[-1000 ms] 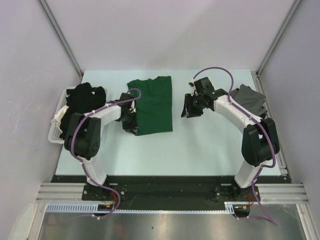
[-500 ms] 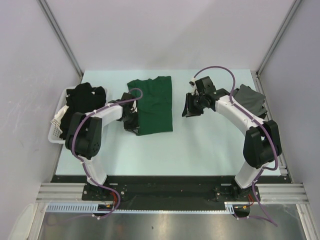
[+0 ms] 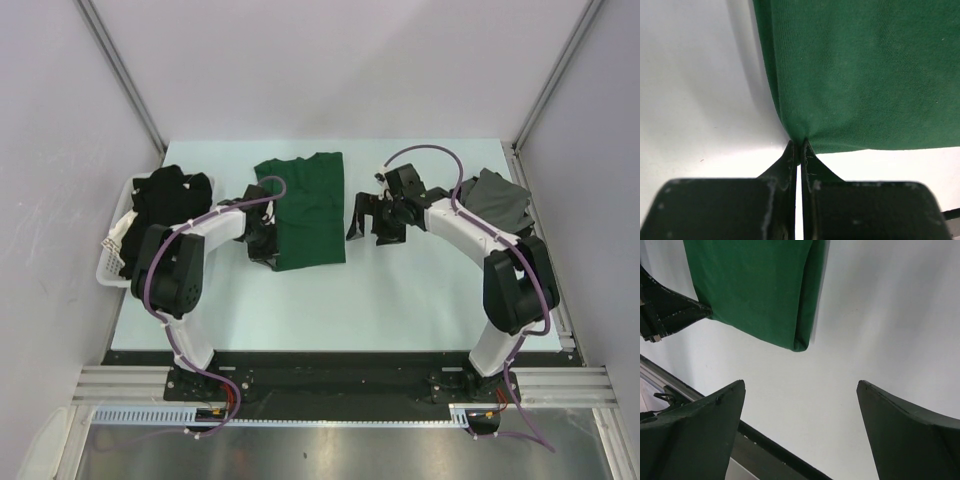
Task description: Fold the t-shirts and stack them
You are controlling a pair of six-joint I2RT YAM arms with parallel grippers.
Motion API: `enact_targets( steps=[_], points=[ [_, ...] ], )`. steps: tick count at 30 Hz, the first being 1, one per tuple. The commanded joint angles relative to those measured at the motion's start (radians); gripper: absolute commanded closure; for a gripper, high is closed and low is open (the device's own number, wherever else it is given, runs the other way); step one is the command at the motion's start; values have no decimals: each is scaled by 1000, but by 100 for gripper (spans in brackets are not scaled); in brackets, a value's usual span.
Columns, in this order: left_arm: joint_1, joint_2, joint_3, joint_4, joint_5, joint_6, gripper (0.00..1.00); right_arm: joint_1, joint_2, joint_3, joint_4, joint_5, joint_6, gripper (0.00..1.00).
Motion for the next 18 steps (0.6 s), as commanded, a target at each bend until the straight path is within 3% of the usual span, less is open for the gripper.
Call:
enact_targets(
  steps=[1, 18],
  points=[
    [-8, -13, 34, -41, -22, 20, 100, 19, 28, -25, 119, -25, 62, 0],
    [-8, -79, 60, -122, -54, 53, 100, 65, 86, -195, 441, -65, 261, 0]
  ],
)
